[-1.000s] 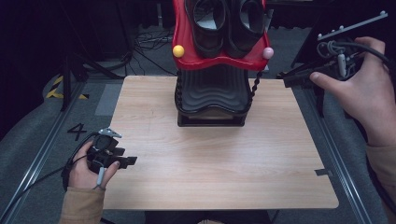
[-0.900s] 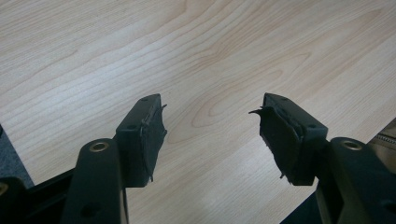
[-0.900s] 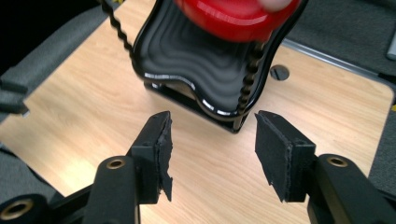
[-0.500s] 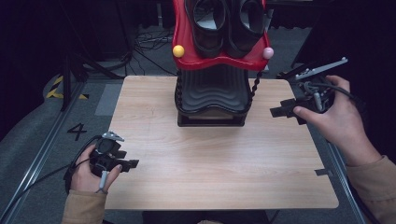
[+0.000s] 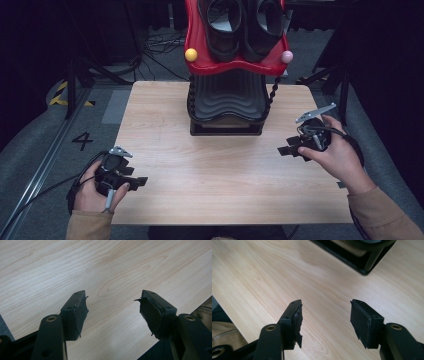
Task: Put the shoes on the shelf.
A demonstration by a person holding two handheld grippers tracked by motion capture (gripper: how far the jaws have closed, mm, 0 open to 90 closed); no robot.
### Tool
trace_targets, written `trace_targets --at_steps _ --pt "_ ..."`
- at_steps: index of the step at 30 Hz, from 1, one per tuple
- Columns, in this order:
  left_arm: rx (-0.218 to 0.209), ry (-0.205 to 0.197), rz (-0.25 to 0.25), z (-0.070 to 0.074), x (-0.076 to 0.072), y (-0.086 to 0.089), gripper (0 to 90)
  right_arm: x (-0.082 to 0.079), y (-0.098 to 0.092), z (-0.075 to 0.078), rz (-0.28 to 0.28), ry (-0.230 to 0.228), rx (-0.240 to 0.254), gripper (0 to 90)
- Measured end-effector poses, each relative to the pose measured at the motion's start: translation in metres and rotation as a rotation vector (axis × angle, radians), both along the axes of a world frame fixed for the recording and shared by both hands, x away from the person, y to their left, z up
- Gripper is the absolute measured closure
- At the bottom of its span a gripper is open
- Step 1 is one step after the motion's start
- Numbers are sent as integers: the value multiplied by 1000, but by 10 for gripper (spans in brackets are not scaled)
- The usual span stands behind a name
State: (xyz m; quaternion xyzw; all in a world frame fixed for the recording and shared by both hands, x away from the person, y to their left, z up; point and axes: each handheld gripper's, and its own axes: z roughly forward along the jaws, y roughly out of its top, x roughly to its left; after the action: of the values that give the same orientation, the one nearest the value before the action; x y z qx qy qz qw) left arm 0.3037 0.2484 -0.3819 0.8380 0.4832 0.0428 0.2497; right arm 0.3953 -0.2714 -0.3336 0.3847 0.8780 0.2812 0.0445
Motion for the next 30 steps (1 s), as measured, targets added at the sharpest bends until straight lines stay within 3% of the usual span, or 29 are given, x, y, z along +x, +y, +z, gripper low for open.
trace_targets --at_steps 6,10,13,17,18,22,24,27,28,30 --pt "-3 -10 -6 1 -3 0 390 -2 3 -31 59 7 -17 436" --pt "-3 -9 -6 1 -2 0 390 -4 5 -43 66 -12 -16 438" --pt "-3 -8 -13 -1 -1 0 390 -5 8 -53 80 -5 -33 435" --pt "4 -8 -18 -2 0 -2 391 -7 10 -64 98 9 -18 427" --pt "6 -8 -20 -2 0 -3 392 -7 11 -70 106 22 -42 424" --pt "8 3 -27 -4 1 -5 393 -6 11 -76 107 40 -45 423" --pt "14 11 -34 -6 3 -5 393 -5 9 -83 104 81 -66 430" --pt "16 20 -37 -9 4 -6 392 -4 8 -87 105 94 -86 430" --pt "16 27 -42 -10 5 -6 392 -4 8 -93 101 117 -126 430" --pt "19 30 -43 -11 7 -7 392 -4 7 -98 101 134 -160 423"
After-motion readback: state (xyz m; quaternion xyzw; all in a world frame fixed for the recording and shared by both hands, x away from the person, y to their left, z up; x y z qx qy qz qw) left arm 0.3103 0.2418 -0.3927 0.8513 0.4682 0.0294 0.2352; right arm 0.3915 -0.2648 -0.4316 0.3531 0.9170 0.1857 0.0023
